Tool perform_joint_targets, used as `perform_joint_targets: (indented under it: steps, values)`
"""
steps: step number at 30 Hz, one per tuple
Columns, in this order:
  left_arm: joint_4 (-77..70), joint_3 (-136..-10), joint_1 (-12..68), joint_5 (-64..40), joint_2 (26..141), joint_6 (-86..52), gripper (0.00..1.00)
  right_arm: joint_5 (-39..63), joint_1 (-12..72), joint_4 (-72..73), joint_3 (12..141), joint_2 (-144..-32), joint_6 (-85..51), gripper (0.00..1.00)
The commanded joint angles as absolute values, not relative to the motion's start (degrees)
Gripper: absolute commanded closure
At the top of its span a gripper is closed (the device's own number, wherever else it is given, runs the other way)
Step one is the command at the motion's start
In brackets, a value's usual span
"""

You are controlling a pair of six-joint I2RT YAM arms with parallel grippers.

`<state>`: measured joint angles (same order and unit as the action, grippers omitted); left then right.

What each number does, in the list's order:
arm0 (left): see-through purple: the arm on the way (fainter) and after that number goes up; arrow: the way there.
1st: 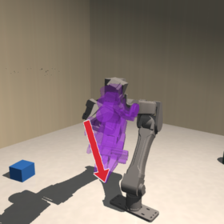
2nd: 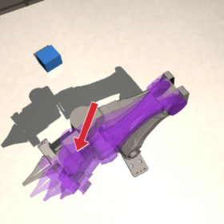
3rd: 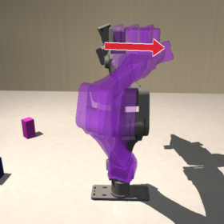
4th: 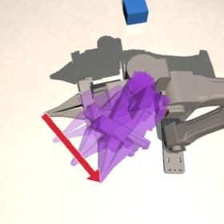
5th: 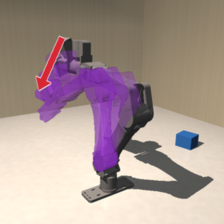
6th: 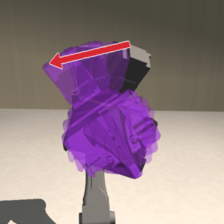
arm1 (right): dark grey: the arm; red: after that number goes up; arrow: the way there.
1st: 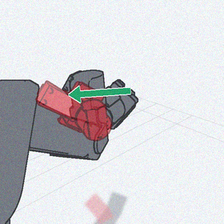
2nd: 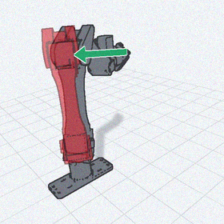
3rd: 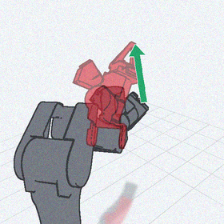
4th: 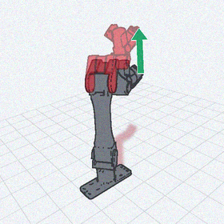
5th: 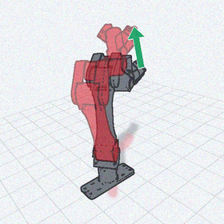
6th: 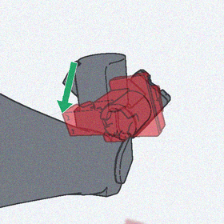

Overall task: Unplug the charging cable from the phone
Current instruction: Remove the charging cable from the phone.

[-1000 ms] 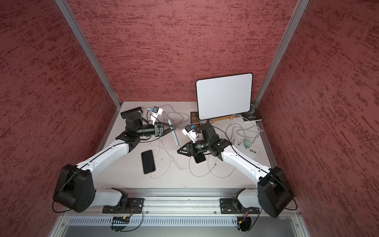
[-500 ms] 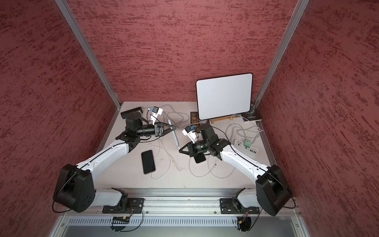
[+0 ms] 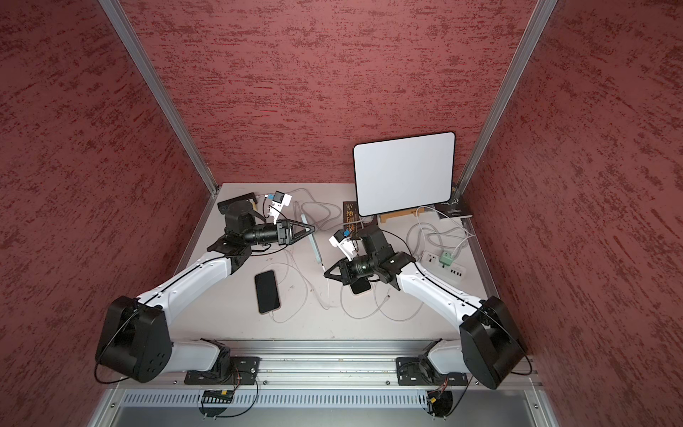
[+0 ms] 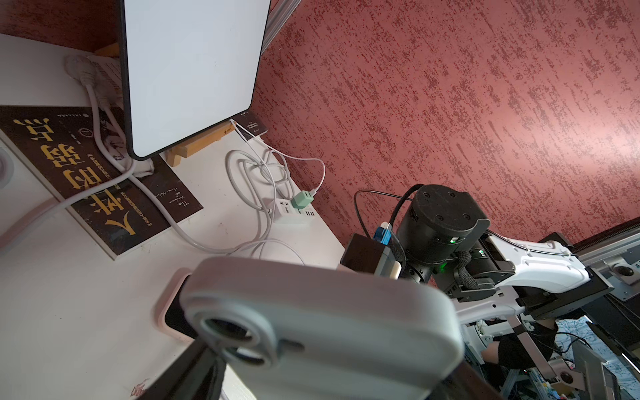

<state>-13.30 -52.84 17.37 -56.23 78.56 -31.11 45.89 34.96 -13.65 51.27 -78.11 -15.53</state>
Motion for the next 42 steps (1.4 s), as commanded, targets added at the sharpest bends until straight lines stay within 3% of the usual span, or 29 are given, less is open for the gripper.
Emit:
perform_joint_targets:
  steps: [1,6,13,23,34,42]
  values:
    - [-15.9,-53.6,17.1,-56.3,76.2,-31.3,0.94,44.2,35.4,-14.2,51.3,-79.0,-14.5,0.97]
    - [-16.0,-53.3,17.1,-56.3,76.3,-31.4,0.94,43.1,35.4,-15.3,52.3,-80.1,-14.7,0.84]
    - [-16.2,-53.1,17.2,-56.5,76.6,-31.2,0.93,42.0,35.2,-17.1,54.3,-80.3,-14.5,0.50]
    - [-16.4,-52.9,17.6,-58.2,77.0,-30.5,0.93,49.4,34.1,-19.8,58.0,-79.9,-12.5,0.16]
    - [-15.4,-53.1,19.0,-60.0,76.4,-28.5,0.93,57.6,33.2,-20.5,62.6,-82.1,-11.9,0.01]
    - [-14.3,-53.3,20.1,-60.6,75.4,-27.1,0.93,57.6,33.1,-21.1,64.8,-83.8,-12.0,0.01]
